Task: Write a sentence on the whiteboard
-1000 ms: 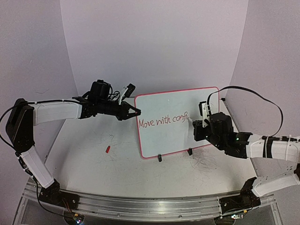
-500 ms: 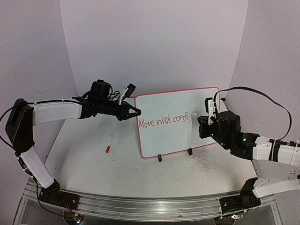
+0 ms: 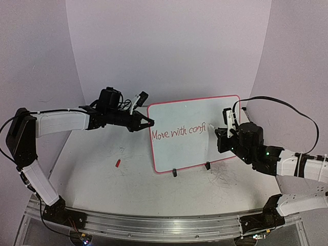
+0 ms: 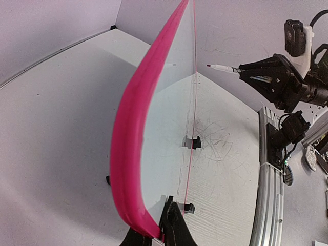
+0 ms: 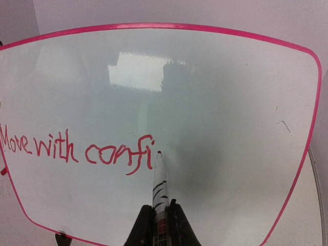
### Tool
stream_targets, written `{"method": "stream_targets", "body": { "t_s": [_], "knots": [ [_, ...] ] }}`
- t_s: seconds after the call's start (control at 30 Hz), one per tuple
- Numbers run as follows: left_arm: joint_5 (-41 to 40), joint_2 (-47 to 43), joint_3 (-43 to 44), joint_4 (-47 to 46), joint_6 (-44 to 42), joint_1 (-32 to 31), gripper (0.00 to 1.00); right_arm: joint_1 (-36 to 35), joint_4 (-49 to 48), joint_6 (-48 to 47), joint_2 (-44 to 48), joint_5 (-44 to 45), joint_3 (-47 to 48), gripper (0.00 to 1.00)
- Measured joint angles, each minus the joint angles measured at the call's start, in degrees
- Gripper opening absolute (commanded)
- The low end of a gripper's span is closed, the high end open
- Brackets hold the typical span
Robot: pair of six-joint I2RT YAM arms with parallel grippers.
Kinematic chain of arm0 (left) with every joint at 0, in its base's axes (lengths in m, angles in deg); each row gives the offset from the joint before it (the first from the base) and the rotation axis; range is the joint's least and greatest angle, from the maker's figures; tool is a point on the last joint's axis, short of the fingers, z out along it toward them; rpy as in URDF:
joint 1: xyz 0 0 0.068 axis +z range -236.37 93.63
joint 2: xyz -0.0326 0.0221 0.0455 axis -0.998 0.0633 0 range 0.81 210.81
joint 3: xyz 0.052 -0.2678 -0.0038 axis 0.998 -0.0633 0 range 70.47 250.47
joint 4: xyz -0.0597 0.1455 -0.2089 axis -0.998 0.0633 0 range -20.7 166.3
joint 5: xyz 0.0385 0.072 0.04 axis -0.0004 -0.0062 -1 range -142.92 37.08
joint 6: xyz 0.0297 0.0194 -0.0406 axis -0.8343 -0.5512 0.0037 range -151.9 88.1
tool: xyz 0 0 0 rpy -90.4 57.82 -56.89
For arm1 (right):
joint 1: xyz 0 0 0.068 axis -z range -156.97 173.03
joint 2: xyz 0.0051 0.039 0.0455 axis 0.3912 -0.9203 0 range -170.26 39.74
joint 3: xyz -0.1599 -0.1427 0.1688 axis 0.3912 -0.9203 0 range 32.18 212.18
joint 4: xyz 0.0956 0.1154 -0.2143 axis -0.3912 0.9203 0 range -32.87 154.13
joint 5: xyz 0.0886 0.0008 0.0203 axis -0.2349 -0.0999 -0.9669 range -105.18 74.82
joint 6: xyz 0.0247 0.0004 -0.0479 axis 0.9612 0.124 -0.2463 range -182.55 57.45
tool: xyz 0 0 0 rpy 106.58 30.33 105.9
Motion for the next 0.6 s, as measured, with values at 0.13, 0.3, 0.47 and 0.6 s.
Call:
{"method": "stream_targets", "body": {
  "t_s": [0.13,0.3,0.47,0.6],
  "knots": [
    [0.0,0.0,0.0,0.0,0.0,0.0,0.00,0.6,-0.1,0.1,-0.3,-0.4,0.0,0.00],
    [0.0,0.0,0.0,0.0,0.0,0.0,0.00,1.4,-0.1,0.0,-1.2,-1.7,0.0,0.00],
    [0.0,0.0,0.0,0.0,0.0,-0.1,0.00,1.5,-0.2,-0.5,-2.0,-3.1,0.0,0.00],
    [0.0,0.0,0.0,0.0,0.0,-0.1,0.00,1.6,-0.2,-0.5,-2.2,-2.9,0.0,0.00]
  ]
}}
